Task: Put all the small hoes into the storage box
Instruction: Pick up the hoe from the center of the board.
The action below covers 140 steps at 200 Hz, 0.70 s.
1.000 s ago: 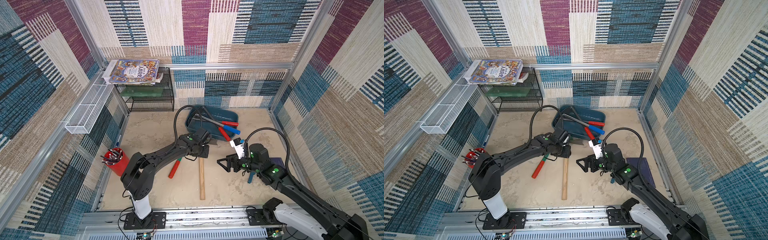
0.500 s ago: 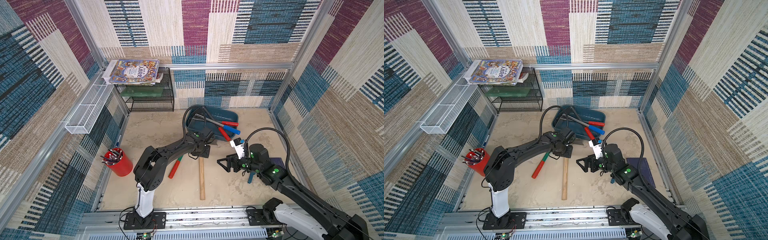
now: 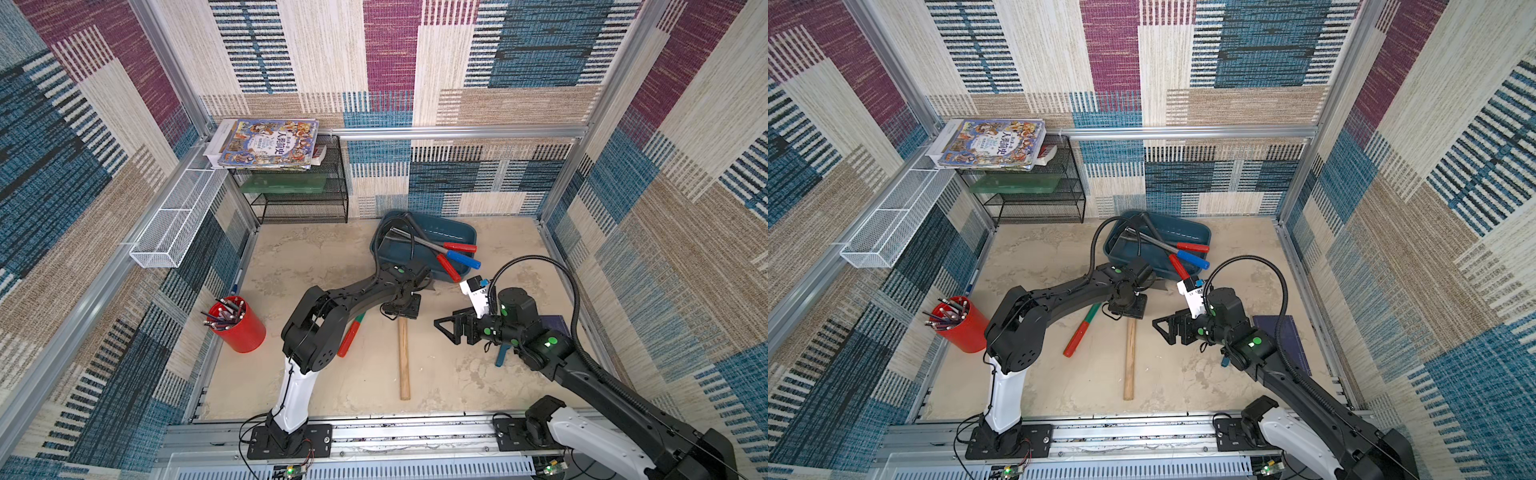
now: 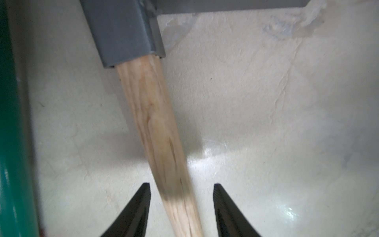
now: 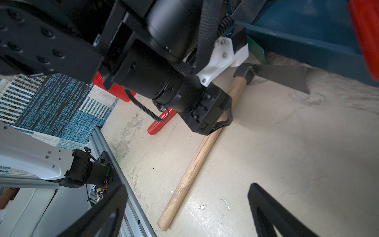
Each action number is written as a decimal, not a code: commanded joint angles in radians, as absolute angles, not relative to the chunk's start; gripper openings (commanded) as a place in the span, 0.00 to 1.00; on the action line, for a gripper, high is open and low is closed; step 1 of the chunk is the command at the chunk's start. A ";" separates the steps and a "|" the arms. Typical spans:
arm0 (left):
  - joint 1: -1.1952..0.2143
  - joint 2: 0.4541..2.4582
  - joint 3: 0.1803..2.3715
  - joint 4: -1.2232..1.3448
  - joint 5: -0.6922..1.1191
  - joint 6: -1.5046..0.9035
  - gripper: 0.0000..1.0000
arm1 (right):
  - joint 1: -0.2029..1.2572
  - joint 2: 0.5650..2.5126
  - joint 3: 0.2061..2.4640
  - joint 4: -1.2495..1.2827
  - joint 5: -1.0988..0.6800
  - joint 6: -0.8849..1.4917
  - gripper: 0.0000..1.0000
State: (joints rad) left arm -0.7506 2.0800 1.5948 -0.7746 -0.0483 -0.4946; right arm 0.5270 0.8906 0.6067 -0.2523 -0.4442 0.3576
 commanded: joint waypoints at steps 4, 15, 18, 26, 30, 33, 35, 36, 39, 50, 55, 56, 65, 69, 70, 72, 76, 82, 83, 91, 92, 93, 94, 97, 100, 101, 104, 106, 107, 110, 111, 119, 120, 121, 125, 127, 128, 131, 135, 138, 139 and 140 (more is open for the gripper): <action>-0.741 2.092 1.609 -0.787 -0.041 -0.501 0.53 | 0.528 0.887 0.608 -0.254 -0.436 0.346 0.96; -0.738 2.098 1.613 -0.786 -0.038 -0.502 0.53 | 0.529 0.884 0.607 -0.253 -0.436 0.345 0.96; -0.738 2.098 1.615 -0.786 -0.038 -0.500 0.53 | 0.528 0.885 0.606 -0.252 -0.436 0.345 0.95; -0.738 2.103 1.619 -0.788 -0.038 -0.501 0.53 | 0.529 0.882 0.606 -0.252 -0.436 0.346 0.95; -0.736 2.104 1.621 -0.787 -0.038 -0.502 0.53 | 0.529 0.882 0.606 -0.252 -0.436 0.346 0.95; -0.736 2.106 1.622 -0.789 -0.039 -0.502 0.53 | 0.529 0.882 0.606 -0.251 -0.436 0.345 0.96; -0.736 2.107 1.624 -0.789 -0.040 -0.502 0.52 | 0.528 0.881 0.606 -0.251 -0.436 0.346 0.96; -0.736 2.108 1.624 -0.790 -0.041 -0.503 0.52 | 0.529 0.882 0.606 -0.252 -0.436 0.346 0.95; -0.735 2.111 1.627 -0.792 -0.042 -0.502 0.52 | 0.528 0.882 0.606 -0.250 -0.435 0.346 0.96; -0.733 2.122 1.638 -0.800 -0.037 -0.505 0.52 | 0.530 0.883 0.607 -0.252 -0.434 0.346 0.96; -0.734 2.126 1.641 -0.801 -0.034 -0.505 0.52 | 0.530 0.882 0.606 -0.251 -0.434 0.347 0.96; -0.734 2.126 1.642 -0.801 -0.034 -0.505 0.51 | 0.530 0.882 0.606 -0.251 -0.434 0.346 0.96; -0.734 2.131 1.646 -0.800 -0.032 -0.507 0.51 | 0.530 0.883 0.605 -0.252 -0.434 0.347 0.96; -0.734 2.134 1.647 -0.801 -0.032 -0.510 0.51 | 0.530 0.883 0.606 -0.252 -0.434 0.346 0.96; -0.734 2.135 1.648 -0.800 -0.032 -0.510 0.51 | 0.530 0.883 0.606 -0.252 -0.434 0.347 0.96; -0.734 2.136 1.650 -0.801 -0.032 -0.510 0.51 | 0.529 0.882 0.606 -0.253 -0.434 0.346 0.96; -0.734 2.139 1.652 -0.803 -0.032 -0.510 0.51 | 0.530 0.882 0.606 -0.253 -0.434 0.347 0.96; -0.735 2.144 1.658 -0.808 -0.032 -0.512 0.51 | 0.530 0.882 0.606 -0.253 -0.434 0.347 0.96; -0.734 2.144 1.659 -0.808 -0.032 -0.512 0.51 | 0.530 0.882 0.606 -0.253 -0.434 0.347 0.96; -0.734 2.151 1.664 -0.812 -0.032 -0.512 0.50 | 0.530 0.881 0.607 -0.253 -0.433 0.346 0.96; -0.734 2.152 1.665 -0.813 -0.032 -0.512 0.50 | 0.530 0.881 0.607 -0.254 -0.433 0.347 0.96; -0.734 2.152 1.665 -0.813 -0.032 -0.512 0.50 | 0.530 0.881 0.607 -0.253 -0.433 0.347 0.96; -0.735 2.154 1.666 -0.813 -0.031 -0.512 0.50 | 0.530 0.881 0.607 -0.253 -0.433 0.346 0.96; -0.734 2.154 1.668 -0.813 -0.031 -0.512 0.50 | 0.530 0.882 0.606 -0.253 -0.433 0.347 0.96; -0.734 2.157 1.670 -0.815 -0.031 -0.513 0.50 | 0.530 0.881 0.606 -0.253 -0.433 0.346 0.96; -0.734 2.158 1.670 -0.815 -0.031 -0.514 0.50 | 0.531 0.881 0.606 -0.253 -0.433 0.347 0.96; -0.734 2.160 1.671 -0.815 -0.032 -0.514 0.50 | 0.530 0.881 0.607 -0.253 -0.433 0.347 0.96; -0.734 2.161 1.672 -0.815 -0.031 -0.515 0.50 | 0.529 0.881 0.606 -0.253 -0.433 0.346 0.96; -0.734 2.161 1.673 -0.816 -0.032 -0.515 0.50 | 0.530 0.881 0.607 -0.253 -0.433 0.346 0.96; -0.734 2.163 1.674 -0.818 -0.032 -0.516 0.50 | 0.529 0.880 0.606 -0.253 -0.433 0.347 0.96; -0.734 2.164 1.675 -0.820 -0.033 -0.517 0.50 | 0.529 0.880 0.606 -0.254 -0.433 0.346 0.96; -0.733 2.171 1.684 -0.829 -0.037 -0.518 0.49 | 0.530 0.879 0.606 -0.255 -0.433 0.347 0.96; -0.733 2.173 1.685 -0.831 -0.037 -0.518 0.49 | 0.530 0.880 0.607 -0.255 -0.433 0.346 0.96; -0.734 2.173 1.686 -0.831 -0.038 -0.518 0.49 | 0.531 0.879 0.606 -0.255 -0.433 0.346 0.96; -0.734 2.177 1.690 -0.834 -0.038 -0.518 0.49 | 0.530 0.881 0.606 -0.254 -0.433 0.347 0.96; -0.734 2.179 1.691 -0.836 -0.038 -0.517 0.48 | 0.530 0.881 0.606 -0.255 -0.433 0.348 0.96; -0.734 2.179 1.691 -0.837 -0.038 -0.518 0.48 | 0.531 0.880 0.607 -0.255 -0.433 0.347 0.96; -0.733 2.181 1.693 -0.838 -0.038 -0.517 0.48 | 0.530 0.880 0.607 -0.255 -0.432 0.348 0.95; -0.733 2.182 1.694 -0.839 -0.038 -0.519 0.48 | 0.531 0.881 0.607 -0.255 -0.431 0.347 0.96; -0.735 2.184 1.694 -0.839 -0.038 -0.519 0.48 | 0.529 0.881 0.606 -0.254 -0.431 0.347 0.96; -0.735 2.184 1.694 -0.839 -0.038 -0.519 0.48 | 0.529 0.880 0.607 -0.254 -0.431 0.348 0.96; -0.735 2.184 1.695 -0.839 -0.038 -0.520 0.48 | 0.529 0.880 0.607 -0.254 -0.431 0.348 0.96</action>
State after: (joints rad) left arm -0.7338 2.1712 1.6814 -0.8051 -0.0425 -0.5060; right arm 0.5289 0.8837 0.6067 -0.2523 -0.4435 0.3576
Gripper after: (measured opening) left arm 0.481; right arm 0.956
